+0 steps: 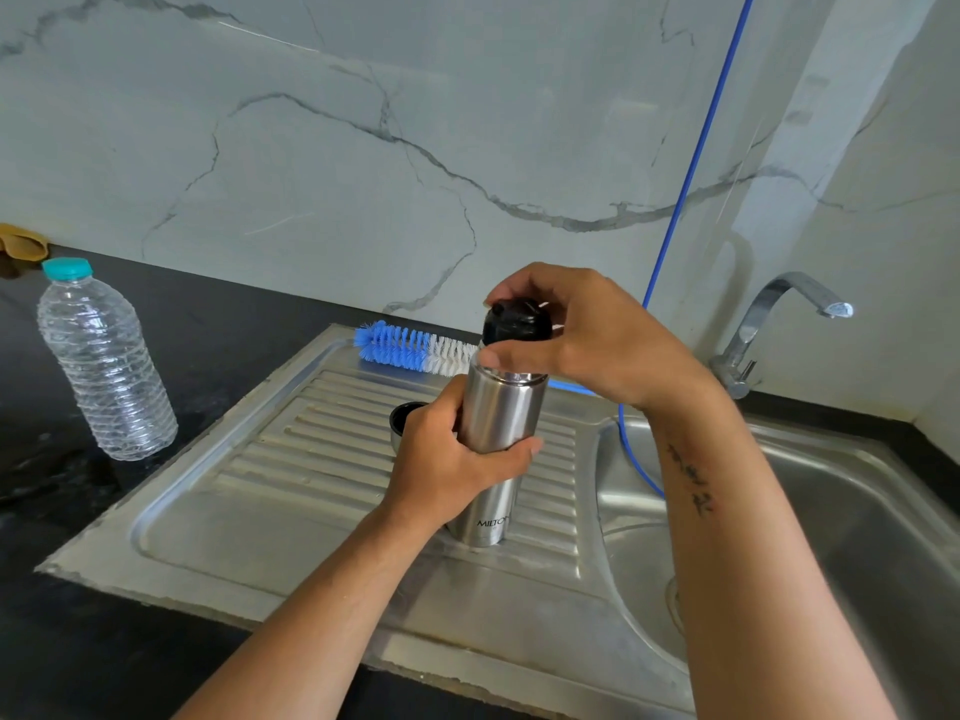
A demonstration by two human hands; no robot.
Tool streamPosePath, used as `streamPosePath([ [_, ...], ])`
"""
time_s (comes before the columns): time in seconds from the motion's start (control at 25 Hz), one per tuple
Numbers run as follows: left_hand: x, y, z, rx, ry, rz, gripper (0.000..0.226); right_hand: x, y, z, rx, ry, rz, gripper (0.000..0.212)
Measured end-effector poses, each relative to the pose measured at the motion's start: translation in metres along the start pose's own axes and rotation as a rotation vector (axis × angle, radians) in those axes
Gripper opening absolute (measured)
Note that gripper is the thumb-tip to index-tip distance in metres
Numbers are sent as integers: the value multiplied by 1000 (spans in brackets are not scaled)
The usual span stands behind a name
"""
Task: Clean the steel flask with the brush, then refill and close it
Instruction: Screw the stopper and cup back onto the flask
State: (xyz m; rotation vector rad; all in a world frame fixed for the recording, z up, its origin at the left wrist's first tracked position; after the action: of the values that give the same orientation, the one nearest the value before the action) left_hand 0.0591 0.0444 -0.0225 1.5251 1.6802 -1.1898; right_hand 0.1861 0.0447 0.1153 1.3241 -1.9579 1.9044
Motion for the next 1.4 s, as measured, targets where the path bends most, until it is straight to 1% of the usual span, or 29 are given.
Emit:
streamPosePath([
  [0.16,2,0,0,-2,-10,15,56,7,-5,2,-153,140,223,54],
  [0.24,1,1,1,-6,-10,17,52,9,-2,2,-196,189,291,61],
  [0.32,1,1,0,-8,-14,10,50,9,1,1,-172,192,263,55],
  [0.4,1,0,0,-3,-17,11,49,9,0,2,-87,172,175,42],
  [0.48,1,0,0,2,-10,6,50,10,-3,5,-36,161,118,40],
  [0.56,1,0,0,5,-6,3,50,8,-2,3,-107,179,124,40],
  [0.64,0,1,0,7,-2,10,52,12,5,-1,-211,215,221,40],
  [0.72,-1,1,0,10,0,5,53,18,10,-4,-255,198,330,38],
  [0.76,0,0,1,8,-1,-3,53,18,10,-5,-227,170,327,37],
  [0.8,0,-1,0,5,-2,-7,52,16,9,-5,-167,123,264,35],
  [0.92,-1,-2,0,8,32,-18,52,13,10,1,84,-76,-101,31],
  [0.96,-1,-1,0,13,45,-27,52,13,11,4,138,-133,-188,31],
  [1.0,-1,0,-1,19,48,-28,51,13,11,6,169,-154,-211,32],
  [1.08,2,-1,-3,16,44,-18,51,12,11,4,166,-127,-87,34],
  [1.24,5,-3,-4,9,41,-15,52,28,0,-12,230,28,382,35],
  [1.32,2,-3,-1,20,50,-10,51,38,-6,-19,331,90,532,38],
  [1.4,1,-2,0,32,51,-6,50,48,-6,-23,466,103,574,43],
])
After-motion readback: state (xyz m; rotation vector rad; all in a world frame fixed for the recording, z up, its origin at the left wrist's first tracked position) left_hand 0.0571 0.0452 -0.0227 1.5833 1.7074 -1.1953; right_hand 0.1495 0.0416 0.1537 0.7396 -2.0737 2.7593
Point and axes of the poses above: each hand's wrist, its own z-axis away from the middle knuckle, its own y-axis out of the palm, x = y × z, the point moved 7 cm from there along -z, towards the middle knuckle, and after that the axes turned 9 degrees about x, right-handed, at the moved point
